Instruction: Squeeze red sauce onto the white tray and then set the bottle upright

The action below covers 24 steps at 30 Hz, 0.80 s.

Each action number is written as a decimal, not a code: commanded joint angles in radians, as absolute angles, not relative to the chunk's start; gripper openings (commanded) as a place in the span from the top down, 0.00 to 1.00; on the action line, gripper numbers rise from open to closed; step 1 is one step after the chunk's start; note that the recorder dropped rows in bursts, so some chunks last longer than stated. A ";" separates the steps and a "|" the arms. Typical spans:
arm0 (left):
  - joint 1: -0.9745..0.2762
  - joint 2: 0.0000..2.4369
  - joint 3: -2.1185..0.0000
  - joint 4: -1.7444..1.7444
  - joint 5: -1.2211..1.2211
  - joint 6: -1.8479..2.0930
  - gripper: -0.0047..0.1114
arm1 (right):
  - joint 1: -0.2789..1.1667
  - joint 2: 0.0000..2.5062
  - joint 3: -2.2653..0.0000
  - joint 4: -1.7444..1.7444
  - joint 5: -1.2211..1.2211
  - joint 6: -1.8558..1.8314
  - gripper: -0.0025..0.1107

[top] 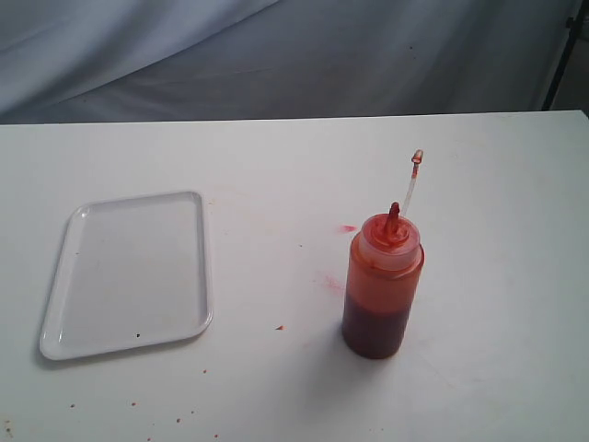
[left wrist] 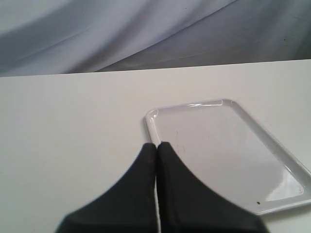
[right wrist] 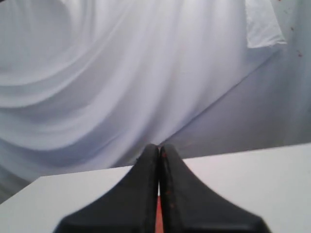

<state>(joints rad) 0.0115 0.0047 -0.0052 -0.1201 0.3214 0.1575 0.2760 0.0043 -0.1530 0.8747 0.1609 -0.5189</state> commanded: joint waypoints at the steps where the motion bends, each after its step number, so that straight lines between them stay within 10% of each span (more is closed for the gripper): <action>1: 0.012 0.000 0.000 -0.116 0.311 0.158 0.96 | 0.320 0.014 -0.221 0.952 0.178 -0.674 0.98; 24: 0.012 0.000 0.000 -0.116 0.311 0.158 0.96 | 0.329 0.476 -0.362 0.953 0.176 -0.882 0.98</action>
<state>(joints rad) 0.0115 0.0047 -0.0052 -0.1201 0.3214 0.1575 0.3251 0.3764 -0.3085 0.9878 0.1232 -0.8325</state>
